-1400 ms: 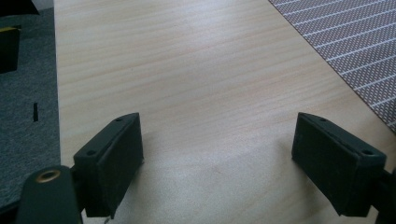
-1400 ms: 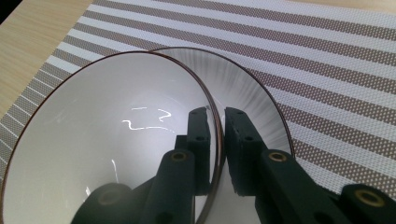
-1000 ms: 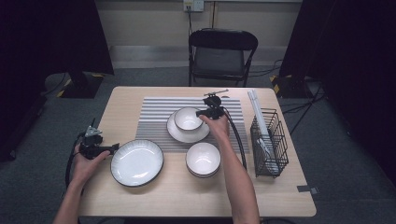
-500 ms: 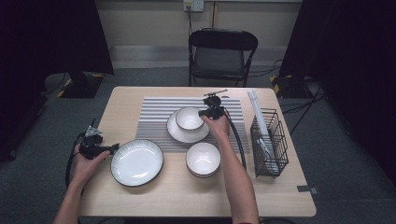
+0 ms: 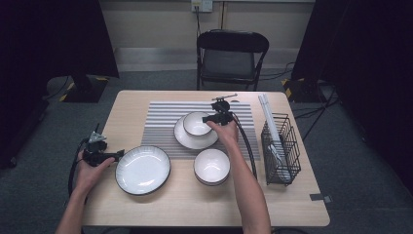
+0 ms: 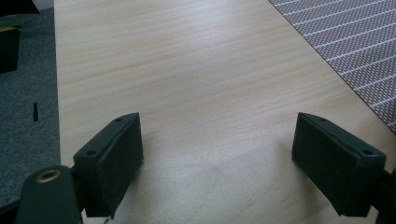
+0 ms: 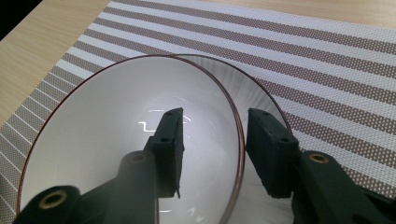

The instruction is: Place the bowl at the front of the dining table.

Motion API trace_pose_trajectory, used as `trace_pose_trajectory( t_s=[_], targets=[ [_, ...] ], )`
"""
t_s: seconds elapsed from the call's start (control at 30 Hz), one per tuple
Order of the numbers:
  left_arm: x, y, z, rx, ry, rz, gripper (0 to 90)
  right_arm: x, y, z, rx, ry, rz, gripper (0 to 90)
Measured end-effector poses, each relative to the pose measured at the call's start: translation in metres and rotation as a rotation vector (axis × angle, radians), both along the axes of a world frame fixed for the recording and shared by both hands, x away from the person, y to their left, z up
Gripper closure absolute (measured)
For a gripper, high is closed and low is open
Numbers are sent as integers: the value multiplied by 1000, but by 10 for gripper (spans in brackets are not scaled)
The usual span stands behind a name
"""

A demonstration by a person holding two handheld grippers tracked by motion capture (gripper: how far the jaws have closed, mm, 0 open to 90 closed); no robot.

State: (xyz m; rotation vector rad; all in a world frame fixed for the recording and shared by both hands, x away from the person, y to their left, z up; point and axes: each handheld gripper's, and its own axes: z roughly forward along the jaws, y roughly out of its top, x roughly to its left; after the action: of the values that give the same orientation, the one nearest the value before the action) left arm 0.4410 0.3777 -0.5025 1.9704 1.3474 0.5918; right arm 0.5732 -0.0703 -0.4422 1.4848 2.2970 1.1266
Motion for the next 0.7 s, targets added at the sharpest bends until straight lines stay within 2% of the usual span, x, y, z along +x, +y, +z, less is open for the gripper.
trace_pose_trajectory(
  t_s=[0.17, 0.4, 0.5, 0.7],
  targets=[
    [0, 0, 0, 0, -1, 0, 161, -3, 1, 0, 2, -8, 16, 504],
    [0, 0, 0, 0, 0, 0, 161, -9, -1, 5, 19, -39, 14, 479],
    [0, 0, 0, -1, 0, 0, 161, -13, -2, 9, 17, -66, 26, 466],
    [0, 0, 0, -1, -1, 0, 161, -19, -6, 14, 36, -71, 22, 462]
  ],
)
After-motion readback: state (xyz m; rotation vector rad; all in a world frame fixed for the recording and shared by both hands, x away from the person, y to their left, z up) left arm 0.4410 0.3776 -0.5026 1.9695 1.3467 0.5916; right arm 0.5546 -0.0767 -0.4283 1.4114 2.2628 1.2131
